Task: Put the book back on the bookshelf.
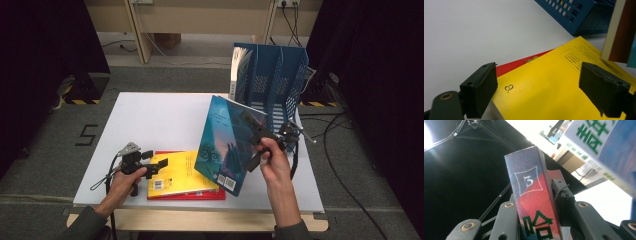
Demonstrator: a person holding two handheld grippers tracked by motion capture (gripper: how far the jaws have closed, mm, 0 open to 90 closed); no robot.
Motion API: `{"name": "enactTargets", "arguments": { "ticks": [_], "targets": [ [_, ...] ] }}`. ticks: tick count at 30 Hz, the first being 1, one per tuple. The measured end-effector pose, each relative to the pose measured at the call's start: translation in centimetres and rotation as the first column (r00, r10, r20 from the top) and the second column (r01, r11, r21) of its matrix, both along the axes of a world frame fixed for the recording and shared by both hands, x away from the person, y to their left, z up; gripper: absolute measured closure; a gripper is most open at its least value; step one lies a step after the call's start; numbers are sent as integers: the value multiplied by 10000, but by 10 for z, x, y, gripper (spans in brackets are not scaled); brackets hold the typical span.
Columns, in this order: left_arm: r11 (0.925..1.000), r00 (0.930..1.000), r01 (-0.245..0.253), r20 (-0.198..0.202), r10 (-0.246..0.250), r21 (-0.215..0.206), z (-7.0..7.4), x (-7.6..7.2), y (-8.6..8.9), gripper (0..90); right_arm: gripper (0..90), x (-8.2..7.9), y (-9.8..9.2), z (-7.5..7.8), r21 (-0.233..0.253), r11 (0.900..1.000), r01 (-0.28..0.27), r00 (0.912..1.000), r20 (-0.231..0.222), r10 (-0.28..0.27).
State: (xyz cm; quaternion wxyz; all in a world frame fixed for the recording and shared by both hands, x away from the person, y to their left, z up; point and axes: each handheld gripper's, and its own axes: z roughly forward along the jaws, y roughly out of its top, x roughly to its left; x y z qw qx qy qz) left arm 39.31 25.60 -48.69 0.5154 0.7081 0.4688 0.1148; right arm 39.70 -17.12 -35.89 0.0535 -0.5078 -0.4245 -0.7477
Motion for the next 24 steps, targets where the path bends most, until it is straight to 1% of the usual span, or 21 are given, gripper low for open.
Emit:
{"name": "enactTargets", "arguments": {
  "ticks": [1, 4, 5, 7, 8, 11, 13, 14, 15, 16, 18, 19, 21, 23, 24],
  "targets": [
    [10000, 10000, 14, -20, -14, -7, 0, 0, 0, 145, 693, -1, -3, 0, 8, 10000, 83, 9999, -67, -83],
    [10000, 10000, 24, -38, -24, -13, 0, 1, -1, 145, 693, -5, -10, 3, -29, 9998, 185, 9998, -35, -185],
    [10000, 10000, 21, -63, -22, -31, -1, 2, -1, 145, 693, -6, -12, 4, -50, 9998, 173, 9998, 57, -173],
    [10000, 9999, 15, -106, -16, -90, -1, 2, -1, 145, 693, -9, -17, 5, -5, 9995, 327, 9994, 55, -327],
    [10000, 9999, 17, -107, -18, -87, 0, 2, -1, 145, 693, -11, -19, 6, 63, 9994, 336, 9994, 75, -336],
    [9999, 9999, -7, -152, 5, -173, -1, 3, -1, 145, 693, -15, -29, 7, 286, 9973, 676, 9976, 134, -680],
    [9998, 9999, -13, -166, 10, -200, -1, 3, -1, 145, 694, -19, -35, 8, 325, 9962, 810, 9964, 208, -817],
    [9997, 9998, -32, -194, 28, -232, -1, 3, -1, 145, 697, -20, -38, 9, 407, 9944, 972, 9948, 264, -983],
    [9996, 9997, -30, -224, 24, -282, -1, 3, -1, 145, 698, -21, -42, 11, 383, 9946, 965, 9943, 408, -981],
    [9995, 9997, -29, -241, 22, -315, -1, 3, -1, 145, 698, -23, -45, 12, 428, 9929, 1110, 9930, 346, -1125],
    [9993, 9996, 12, -285, -22, -366, -1, 4, -2, 145, 700, -25, -51, 14, 403, 9918, 1211, 9913, 476, -1230],
    [9992, 9995, 11, -303, -23, -400, -1, 4, -2, 145, 699, -27, -54, 14, 426, 9900, 1345, 9898, 404, -1363],
    [9992, 9995, 30, -307, -42, -396, -1, 4, -3, 145, 700, -27, -60, 14, 650, 9869, 1479, 9878, 394, -1506],
    [9992, 9995, 24, -317, -37, -388, -1, 4, -3, 145, 699, -27, -64, 16, 507, 9851, 1645, 9847, 496, -1669],
    [9992, 9995, 23, -324, -36, -410, -1, 5, -3, 145, 700, -27, -65, 17, 526, 9836, 1727, 9836, 429, -1750]
  ]
}}
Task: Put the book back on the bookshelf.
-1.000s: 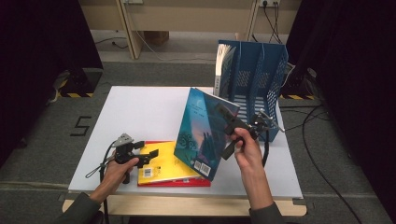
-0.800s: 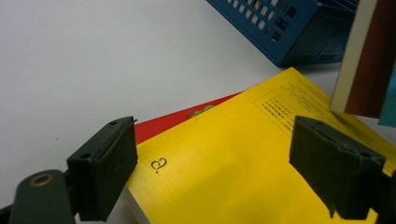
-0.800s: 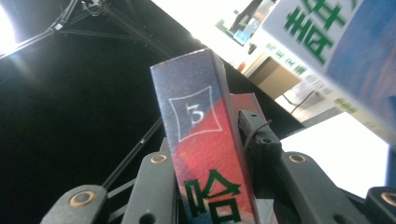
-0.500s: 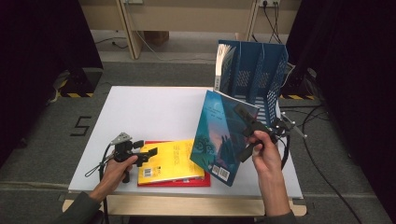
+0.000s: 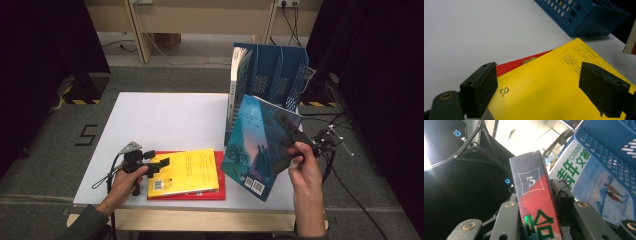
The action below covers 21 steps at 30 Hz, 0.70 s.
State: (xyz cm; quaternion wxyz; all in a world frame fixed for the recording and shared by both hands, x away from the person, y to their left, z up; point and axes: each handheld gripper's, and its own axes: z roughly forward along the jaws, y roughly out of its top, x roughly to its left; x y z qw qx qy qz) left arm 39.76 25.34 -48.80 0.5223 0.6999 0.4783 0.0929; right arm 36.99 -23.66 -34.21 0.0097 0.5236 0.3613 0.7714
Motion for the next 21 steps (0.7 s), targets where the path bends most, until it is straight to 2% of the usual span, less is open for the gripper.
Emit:
{"name": "enactTargets", "arguments": {
  "ticks": [1, 4, 5, 8, 11, 13, 18, 21],
  "targets": [
    [10000, 10000, -14, -6, 14, -19, 0, 0, 0, 145, 700, 1, -2, 1, 0, 10000, -27, 10000, 85, 27],
    [10000, 10000, -63, 19, 63, -51, 0, 1, 3, 146, 700, 4, -13, 5, 158, 9991, 388, 9991, 187, -390],
    [9999, 10000, -95, 3, 95, -75, 0, 2, 3, 145, 700, 4, -17, 9, 158, 9985, 515, 9986, 127, -517],
    [9997, 9998, -188, -69, 186, -181, 0, 2, 5, 145, 700, 8, -29, 20, 150, 9961, 871, 9954, 378, -876],
    [9996, 9997, -198, -110, 196, -221, 0, 3, 6, 146, 699, 14, -39, 32, 141, 9927, 1196, 9918, 444, -1201],
    [9996, 9998, -179, -135, 176, -239, 0, 3, 6, 146, 699, 21, -46, 38, 302, 9892, 1438, 9886, 409, -1449],
    [9990, 9995, -260, -164, 254, -361, 0, 4, 8, 146, 699, 40, -57, 51, 201, 9828, 1835, 9823, 351, -1841],
    [9989, 9994, -325, -151, 320, -333, 0, 4, 11, 146, 699, 54, -58, 56, 132, 9808, 1948, 9803, 309, -1951]
  ]
}}
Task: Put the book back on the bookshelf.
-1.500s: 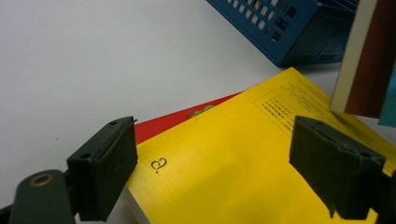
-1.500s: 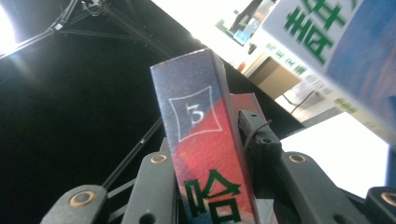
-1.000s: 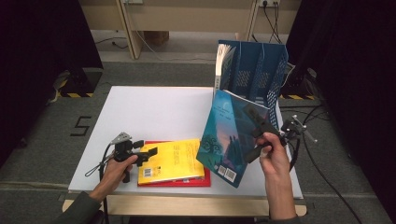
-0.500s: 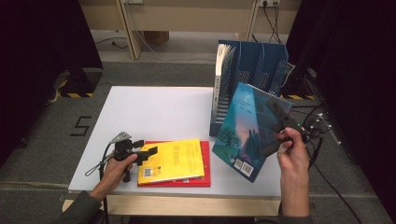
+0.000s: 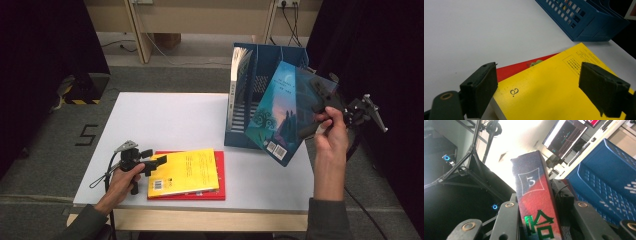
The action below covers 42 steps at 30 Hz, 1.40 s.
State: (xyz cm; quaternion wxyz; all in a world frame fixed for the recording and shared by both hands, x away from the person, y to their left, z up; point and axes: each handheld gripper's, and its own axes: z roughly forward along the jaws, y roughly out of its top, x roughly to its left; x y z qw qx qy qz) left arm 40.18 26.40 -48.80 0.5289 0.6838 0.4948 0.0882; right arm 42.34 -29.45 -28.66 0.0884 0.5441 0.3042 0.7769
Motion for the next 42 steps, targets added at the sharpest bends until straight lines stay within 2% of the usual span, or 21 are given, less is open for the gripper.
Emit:
{"name": "enactTargets", "arguments": {
  "ticks": [2, 4, 7, 9, 11, 14, 17, 21, 22, 24, 25, 28, 30, 35, 39, 42],
  "targets": [
    [9997, 9998, -112, 137, 109, 239, 1, 0, 3, 146, 699, 11, 0, 1, 196, 9998, 90, 9999, -65, -89],
    [9991, 9991, -327, 265, 319, 272, 5, 1, 8, 146, 699, 21, -1, 2, 411, 9990, 202, 9998, -30, -201],
    [9971, 9981, -590, 210, 580, 489, 4, 0, 15, 145, 699, 36, -1, 5, 587, 9980, 245, 9997, 53, -249],
    [9960, 9982, -576, 189, 565, 679, 4, -3, 18, 145, 698, 45, 0, 6, 676, 9972, 315, 9995, 71, -320],
    [9931, 9981, -576, 293, 549, 1021, 4, -6, 21, 145, 698, 56, 1, 9, 659, 9971, 374, 9993, 45, -377],
    [9897, 9974, -674, 352, 635, 1263, 3, -10, 29, 145, 698, 71, 4, 11, 590, 9973, 444, 9990, -27, -443],
    [9888, 9964, -828, 303, 796, 1242, 1, -11, 38, 145, 698, 88, 3, 15, 525, 9977, 434, 9990, -126, -428],
    [9826, 9949, -994, 310, 957, 1568, -1, -12, 45, 145, 698, 105, 2, 22, 395, 9979, 517, 9986, 54, -520],
    [9819, 9945, -1027, 346, 984, 1590, -1, -12, 47, 145, 698, 109, 3, 24, 366, 9976, 587, 9983, -27, -587],
    [9791, 9904, -1347, 507, 1284, 1522, 1, -12, 54, 145, 697, 117, 4, 28, 184, 9976, 666, 9977, -137, -664],
    [9770, 9886, -1470, 565, 1399, 1542, 2, -12, 57, 145, 697, 120, 3, 28, 258, 9972, 705, 9974, -196, -700],
    [9768, 9872, -1572, 487, 1516, 1453, 1, -13, 61, 145, 696, 125, -1, 30, 474, 9959, 764, 9971, -47, -763],
    [9779, 9895, -1429, 418, 1380, 1526, -1, -13, 59, 145, 696, 126, -5, 33, 536, 9955, 776, 9970, -45, -775],
    [9758, 9912, -1279, 577, 1194, 1772, 0, -15, 54, 145, 697, 128, -10, 41, 359, 9949, 943, 9954, 135, -948],
    [9771, 9917, -1255, 504, 1185, 1717, -1, -15, 53, 145, 696, 132, -11, 44, 86, 9943, 1063, 9943, -138, -1062],
    [9788, 9925, -1195, 463, 1133, 1664, -2, -15, 53, 145, 696, 135, -10, 46, -119, 9951, 978, 9952, -36, -978]
  ]
}}
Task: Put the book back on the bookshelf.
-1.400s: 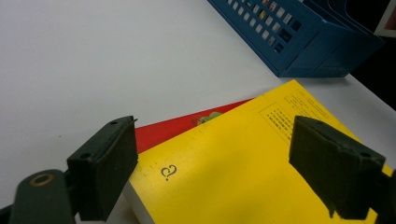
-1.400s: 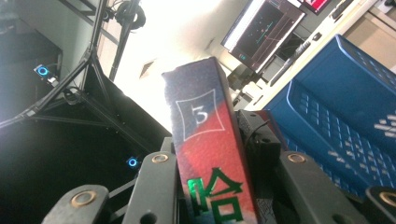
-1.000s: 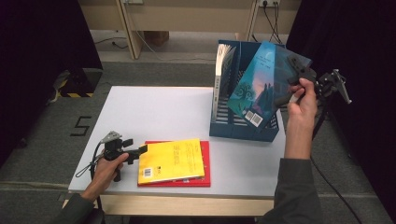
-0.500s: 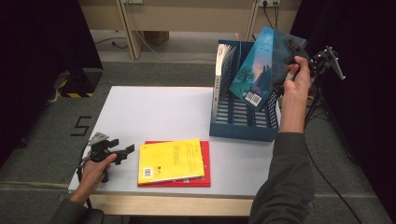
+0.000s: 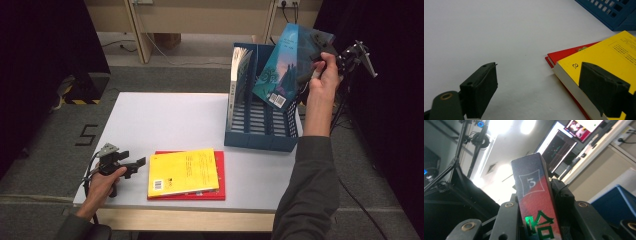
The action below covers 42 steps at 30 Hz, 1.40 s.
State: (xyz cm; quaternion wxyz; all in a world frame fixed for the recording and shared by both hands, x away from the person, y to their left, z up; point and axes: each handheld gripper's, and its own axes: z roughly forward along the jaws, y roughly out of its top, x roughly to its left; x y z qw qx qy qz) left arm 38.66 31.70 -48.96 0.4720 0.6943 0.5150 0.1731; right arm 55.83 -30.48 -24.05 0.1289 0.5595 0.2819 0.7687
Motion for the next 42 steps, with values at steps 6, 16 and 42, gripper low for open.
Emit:
{"name": "enactTargets", "arguments": {
  "ticks": [6, 16, 42],
  "targets": [
    [10000, 9999, 84, -106, -84, 15, -1, 0, -1, 145, 696, 8, 0, 7, -416, 9991, 124, 9996, -249, -135],
    [9999, 9999, -49, -104, 50, 125, -2, -1, 1, 145, 695, 24, 18, 21, -1428, 9891, 352, 9974, -579, -438],
    [9999, 9999, 155, -61, -155, 22, -1, -2, -2, 145, 694, 29, 43, -26, -2583, 9642, 595, 9974, -236, -679]
  ]
}}
